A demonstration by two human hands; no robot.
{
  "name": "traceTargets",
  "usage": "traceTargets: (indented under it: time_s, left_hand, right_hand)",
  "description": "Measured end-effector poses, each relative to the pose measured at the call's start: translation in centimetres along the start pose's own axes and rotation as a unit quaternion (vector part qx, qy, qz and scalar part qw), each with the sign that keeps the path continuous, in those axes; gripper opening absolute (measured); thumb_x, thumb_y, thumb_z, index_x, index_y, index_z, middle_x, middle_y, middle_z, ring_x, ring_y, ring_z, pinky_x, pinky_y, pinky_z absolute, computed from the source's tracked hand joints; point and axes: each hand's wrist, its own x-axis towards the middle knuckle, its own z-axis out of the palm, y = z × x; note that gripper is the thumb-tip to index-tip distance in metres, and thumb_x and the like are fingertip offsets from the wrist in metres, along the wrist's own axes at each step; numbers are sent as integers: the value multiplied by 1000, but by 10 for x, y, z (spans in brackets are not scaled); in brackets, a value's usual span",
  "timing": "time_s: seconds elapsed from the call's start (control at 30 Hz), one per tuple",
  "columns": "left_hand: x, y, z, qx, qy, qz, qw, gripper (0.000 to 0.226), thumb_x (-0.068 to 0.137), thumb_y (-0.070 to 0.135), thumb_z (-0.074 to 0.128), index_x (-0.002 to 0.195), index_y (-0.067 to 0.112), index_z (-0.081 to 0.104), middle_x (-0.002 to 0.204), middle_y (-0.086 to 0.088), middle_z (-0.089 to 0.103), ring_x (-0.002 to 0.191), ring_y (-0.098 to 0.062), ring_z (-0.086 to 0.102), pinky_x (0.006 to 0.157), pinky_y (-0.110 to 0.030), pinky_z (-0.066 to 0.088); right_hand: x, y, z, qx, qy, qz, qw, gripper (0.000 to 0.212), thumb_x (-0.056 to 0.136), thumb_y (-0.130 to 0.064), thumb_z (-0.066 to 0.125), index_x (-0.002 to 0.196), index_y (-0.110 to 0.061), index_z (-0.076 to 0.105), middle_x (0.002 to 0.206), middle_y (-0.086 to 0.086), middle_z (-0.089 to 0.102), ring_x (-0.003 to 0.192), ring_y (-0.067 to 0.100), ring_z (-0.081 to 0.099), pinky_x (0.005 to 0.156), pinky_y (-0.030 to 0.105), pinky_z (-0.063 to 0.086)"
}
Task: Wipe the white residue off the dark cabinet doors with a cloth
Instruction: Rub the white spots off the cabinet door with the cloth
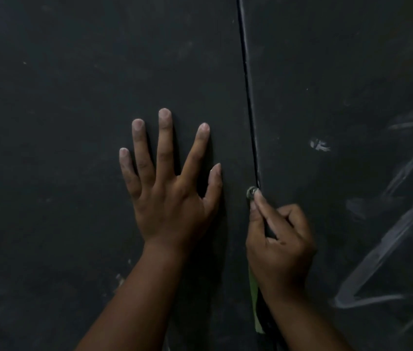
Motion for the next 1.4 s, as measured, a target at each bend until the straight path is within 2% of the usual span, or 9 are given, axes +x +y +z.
traceTargets:
  time_s: [0.1,0.27,0.53,0.67,0.77,0.93,1.17,1.23,1.4]
  left_hand:
    - [-1,0,1,13,1,0,1000,62,103,61,45,161,41,34,172,-10,22,159,-40,15,126,-60,14]
    - [-3,0,2,16,-8,0,1000,63,104,61,42,162,41,30,173,-9,18,160,-38,11,127,-58,10]
    - [-3,1,2,20,-6,3,1000,62,104,61,42,161,42,31,173,-9,20,160,-37,12,127,-57,11]
    - [-3,1,0,16,-13,0,1000,62,104,61,43,161,41,31,173,-9,19,160,-37,11,127,-57,11]
    - [-3,1,0,16,-11,-1,1000,62,103,60,44,161,41,32,173,-9,19,160,-37,12,127,-57,11]
    - [-3,1,0,16,-14,0,1000,62,103,60,45,161,41,32,173,-8,19,160,-37,11,127,-58,11]
    - [-3,0,2,20,-11,4,1000,62,103,60,43,162,41,31,173,-8,18,160,-36,11,127,-58,14]
    - [-4,0,2,19,-10,6,1000,63,103,60,44,162,41,30,173,-8,18,160,-37,11,126,-58,14]
    - [-4,-1,3,20,-4,8,1000,64,103,60,45,162,41,30,173,-8,18,160,-36,12,126,-58,15]
  right_hand:
    - [-8,2,-3,13,-7,20,1000,17,93,-12,75,109,-8,80,68,0,46,56,10,40,55,22,36]
    - [19,-10,9,29,-5,22,999,16,95,-12,76,109,-8,80,72,0,49,57,11,44,51,27,41]
    - [65,-34,30,24,28,14,999,15,97,-17,74,110,-11,80,75,-4,46,58,7,38,56,9,30]
    - [44,-21,18,12,14,3,1000,15,96,-14,75,110,-10,80,71,2,49,57,12,43,53,22,38]
    - [15,-11,6,9,3,10,1000,16,95,-12,75,110,-7,79,70,2,48,56,13,42,53,27,39]
    - [9,-12,4,12,1,39,999,15,93,-12,76,107,-8,81,71,0,49,56,11,43,52,26,39]
    - [106,-57,38,14,19,19,1000,14,95,-20,74,106,-17,82,74,-4,47,59,12,45,54,23,31]
    - [120,-64,44,15,18,18,1000,15,97,-22,72,107,-18,82,75,-2,51,61,11,47,53,24,34]
    - [89,-40,28,-5,0,-25,1000,16,98,-21,72,112,-17,80,75,-4,48,61,7,39,53,22,34]
